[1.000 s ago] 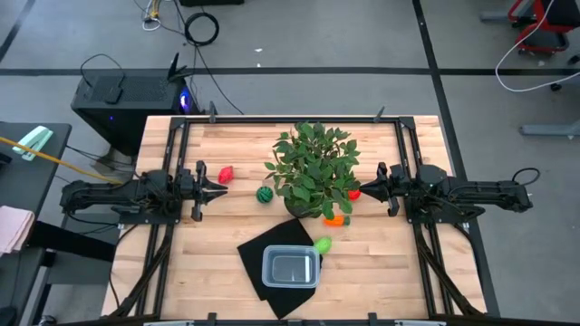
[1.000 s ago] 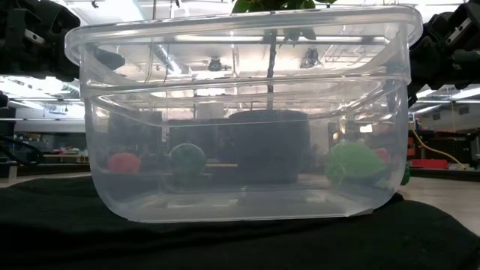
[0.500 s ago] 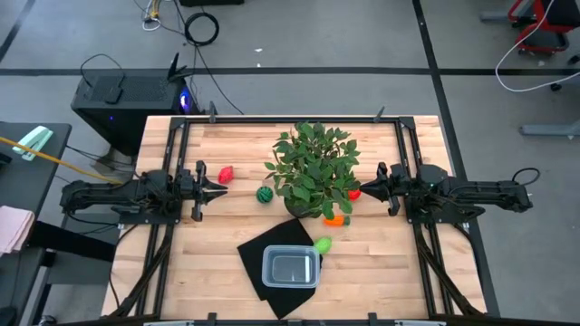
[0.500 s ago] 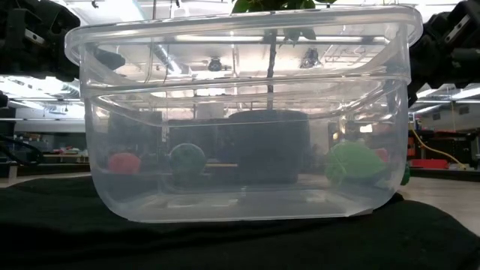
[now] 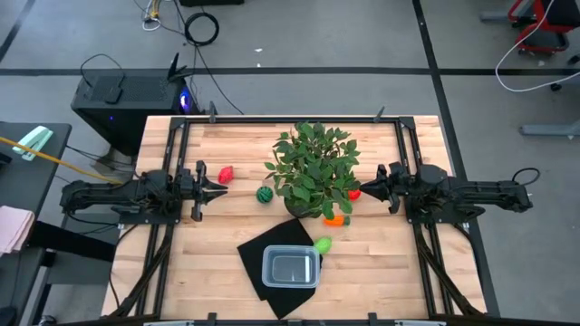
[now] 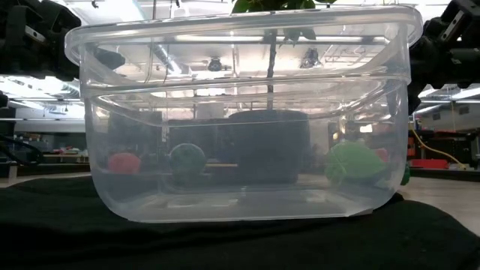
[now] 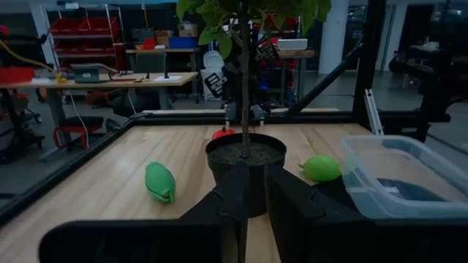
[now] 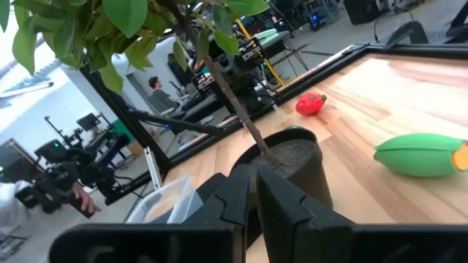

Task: Pick and placing Produce into tupperware
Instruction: Put the red apple into the transparent bin

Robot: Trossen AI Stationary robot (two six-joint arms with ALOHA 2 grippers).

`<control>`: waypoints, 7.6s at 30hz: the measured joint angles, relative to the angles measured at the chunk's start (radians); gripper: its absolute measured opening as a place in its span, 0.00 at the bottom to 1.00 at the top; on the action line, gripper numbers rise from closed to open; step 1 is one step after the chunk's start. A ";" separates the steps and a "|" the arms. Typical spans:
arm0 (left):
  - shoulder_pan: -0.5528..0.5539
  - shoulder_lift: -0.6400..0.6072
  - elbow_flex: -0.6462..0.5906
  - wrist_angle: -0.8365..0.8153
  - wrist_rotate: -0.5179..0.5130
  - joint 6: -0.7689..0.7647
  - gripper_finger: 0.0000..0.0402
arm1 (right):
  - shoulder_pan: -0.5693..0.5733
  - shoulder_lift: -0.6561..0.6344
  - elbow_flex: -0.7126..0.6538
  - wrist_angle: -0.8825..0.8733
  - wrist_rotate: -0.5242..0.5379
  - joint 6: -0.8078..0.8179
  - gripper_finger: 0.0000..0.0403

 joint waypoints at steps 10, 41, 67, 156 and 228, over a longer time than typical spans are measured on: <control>0.000 0.000 0.000 0.015 0.000 -0.009 0.14 | 0.000 0.000 0.000 0.001 0.000 0.048 0.08; 0.000 0.000 0.000 0.591 -0.243 -0.008 0.12 | 0.000 0.000 0.001 0.341 0.325 0.249 0.08; 0.000 0.000 0.000 0.716 -0.367 -0.114 0.20 | 0.000 0.149 0.561 0.087 0.440 -0.230 0.08; 0.190 0.995 1.177 -1.374 -0.314 -0.505 0.75 | 0.029 0.914 0.653 -0.906 0.213 -0.277 0.93; 0.190 0.995 1.177 -1.373 -0.314 -0.508 0.74 | -0.015 1.259 0.653 -0.740 0.276 -0.409 0.73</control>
